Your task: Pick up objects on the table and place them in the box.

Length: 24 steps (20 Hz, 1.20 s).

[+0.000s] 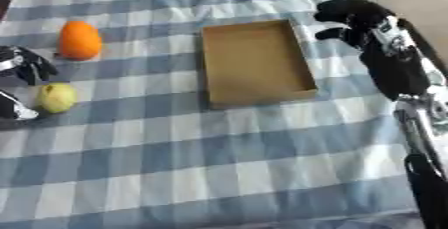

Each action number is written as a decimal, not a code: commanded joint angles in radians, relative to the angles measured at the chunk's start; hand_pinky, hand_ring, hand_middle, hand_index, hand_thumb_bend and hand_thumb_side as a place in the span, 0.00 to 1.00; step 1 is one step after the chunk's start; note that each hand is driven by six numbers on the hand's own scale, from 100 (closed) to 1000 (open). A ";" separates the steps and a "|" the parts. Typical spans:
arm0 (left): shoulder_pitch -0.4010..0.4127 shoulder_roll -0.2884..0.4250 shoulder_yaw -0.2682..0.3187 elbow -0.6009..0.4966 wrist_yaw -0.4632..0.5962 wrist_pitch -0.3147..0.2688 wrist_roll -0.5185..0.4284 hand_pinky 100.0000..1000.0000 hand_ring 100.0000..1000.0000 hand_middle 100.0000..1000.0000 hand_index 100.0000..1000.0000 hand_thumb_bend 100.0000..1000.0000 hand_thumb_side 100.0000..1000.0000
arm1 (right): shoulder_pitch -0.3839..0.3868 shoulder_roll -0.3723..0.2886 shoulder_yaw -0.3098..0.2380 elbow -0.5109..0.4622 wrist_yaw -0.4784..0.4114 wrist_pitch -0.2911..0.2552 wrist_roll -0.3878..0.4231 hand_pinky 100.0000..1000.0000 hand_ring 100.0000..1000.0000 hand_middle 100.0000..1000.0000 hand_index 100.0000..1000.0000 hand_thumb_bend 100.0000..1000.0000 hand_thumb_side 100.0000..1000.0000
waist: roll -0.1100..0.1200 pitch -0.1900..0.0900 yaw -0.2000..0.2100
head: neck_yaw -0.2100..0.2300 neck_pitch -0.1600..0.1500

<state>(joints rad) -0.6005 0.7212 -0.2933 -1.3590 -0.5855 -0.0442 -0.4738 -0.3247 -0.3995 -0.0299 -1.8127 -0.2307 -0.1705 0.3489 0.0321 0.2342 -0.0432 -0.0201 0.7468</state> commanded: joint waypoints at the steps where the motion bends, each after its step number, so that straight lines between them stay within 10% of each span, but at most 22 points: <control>1: -0.022 0.004 0.001 0.018 -0.019 -0.007 0.016 0.61 0.50 0.51 0.72 0.43 0.00 | -0.007 -0.010 -0.002 -0.011 -0.006 -0.002 0.004 0.71 0.83 0.77 0.76 0.00 0.90 | 0.000 -0.017 -0.003 | 0.002 0.005; 10: -0.038 -0.013 0.007 0.022 -0.037 -0.006 0.106 0.49 0.28 0.25 0.47 0.27 0.00 | -0.006 -0.009 -0.002 -0.009 -0.005 -0.003 0.007 0.71 0.83 0.77 0.76 0.00 0.90 | -0.001 -0.016 -0.005 | 0.004 0.007; 24: -0.230 -0.014 -0.010 -0.126 0.041 0.007 0.101 0.50 0.30 0.25 0.47 0.31 0.00 | -0.043 -0.001 0.072 -0.002 -0.016 0.006 0.078 0.71 0.82 0.76 0.75 0.00 0.92 | 0.015 -0.024 -0.063 | 0.027 0.003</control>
<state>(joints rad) -0.8059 0.6965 -0.3055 -1.4659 -0.5478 -0.0358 -0.3671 -0.3530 -0.3928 0.0333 -1.8062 -0.2365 -0.1639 0.4131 0.0490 0.2296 -0.1112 0.0004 0.7508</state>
